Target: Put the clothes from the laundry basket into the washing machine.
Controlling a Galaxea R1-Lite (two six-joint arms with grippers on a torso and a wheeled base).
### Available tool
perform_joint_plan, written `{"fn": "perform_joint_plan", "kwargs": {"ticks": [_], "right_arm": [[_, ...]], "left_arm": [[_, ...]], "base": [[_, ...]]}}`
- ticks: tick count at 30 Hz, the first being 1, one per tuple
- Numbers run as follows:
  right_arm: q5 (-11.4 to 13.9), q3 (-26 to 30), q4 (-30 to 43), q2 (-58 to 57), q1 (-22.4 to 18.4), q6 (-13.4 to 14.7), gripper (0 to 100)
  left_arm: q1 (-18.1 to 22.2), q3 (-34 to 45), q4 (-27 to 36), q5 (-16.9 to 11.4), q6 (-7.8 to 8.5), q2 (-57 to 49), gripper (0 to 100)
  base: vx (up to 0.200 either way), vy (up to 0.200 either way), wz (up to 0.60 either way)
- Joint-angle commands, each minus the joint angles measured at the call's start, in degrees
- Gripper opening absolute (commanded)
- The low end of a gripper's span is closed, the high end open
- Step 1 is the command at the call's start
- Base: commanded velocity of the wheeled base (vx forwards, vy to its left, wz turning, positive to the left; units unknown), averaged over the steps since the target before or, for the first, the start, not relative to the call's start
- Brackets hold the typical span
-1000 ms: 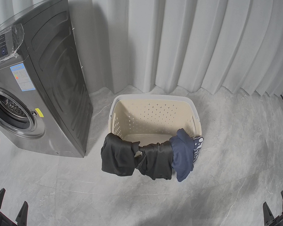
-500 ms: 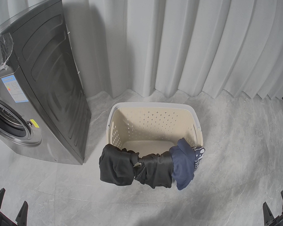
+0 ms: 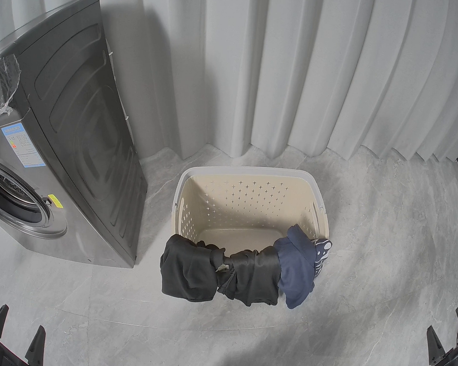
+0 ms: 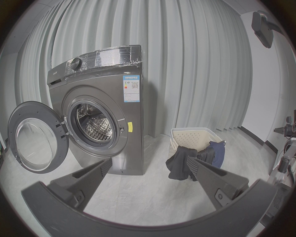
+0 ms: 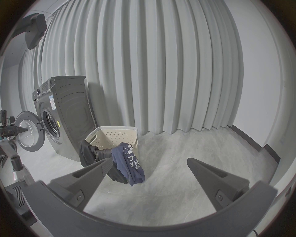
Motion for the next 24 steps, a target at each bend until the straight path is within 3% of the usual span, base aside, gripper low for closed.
{"fn": "perform_joint_plan", "kwargs": {"ticks": [1, 3, 8, 15, 20, 21, 24], "right_arm": [[-0.56, -8.3, -3.62, 0.3, -0.03, 0.5, 100], [-0.65, -12.7, -3.18, 5.31, 0.23, 0.42, 100], [0.14, -10.68, -4.5, 19.9, 2.43, 0.68, 100], [0.58, -12.35, -13.12, 39.59, 4.98, 2.17, 100], [2.43, -13.58, -16.9, 52.07, 5.68, 6.04, 100], [2.52, -13.67, -18.74, 57.43, 5.68, 8.06, 100], [2.52, -12.87, -23.75, 64.02, 5.86, 8.68, 100]], "left_arm": [[-0.01, 1.01, -0.01, 0.0, -0.1, -0.68, 100], [-0.01, 1.01, -0.01, -0.09, -0.1, -0.68, 100], [-0.01, 1.01, -0.01, -0.09, -0.1, -0.68, 100], [-0.01, 1.01, -0.01, -0.09, -0.19, -0.68, 100], [-0.01, 1.01, -0.01, -0.09, -0.19, -0.68, 100], [-0.01, 1.01, -0.01, -0.09, -0.19, -0.68, 100], [-0.01, 1.01, -0.01, -0.09, -0.19, -0.68, 100]], "base": [[0.0, 0.0, 0.0], [0.0, 0.0, 0.0], [0.0, 0.0, 0.0], [0.0, 0.0, 0.0], [0.0, 0.0, 0.0], [0.0, 0.0, 0.0], [0.0, 0.0, 0.0]]}}
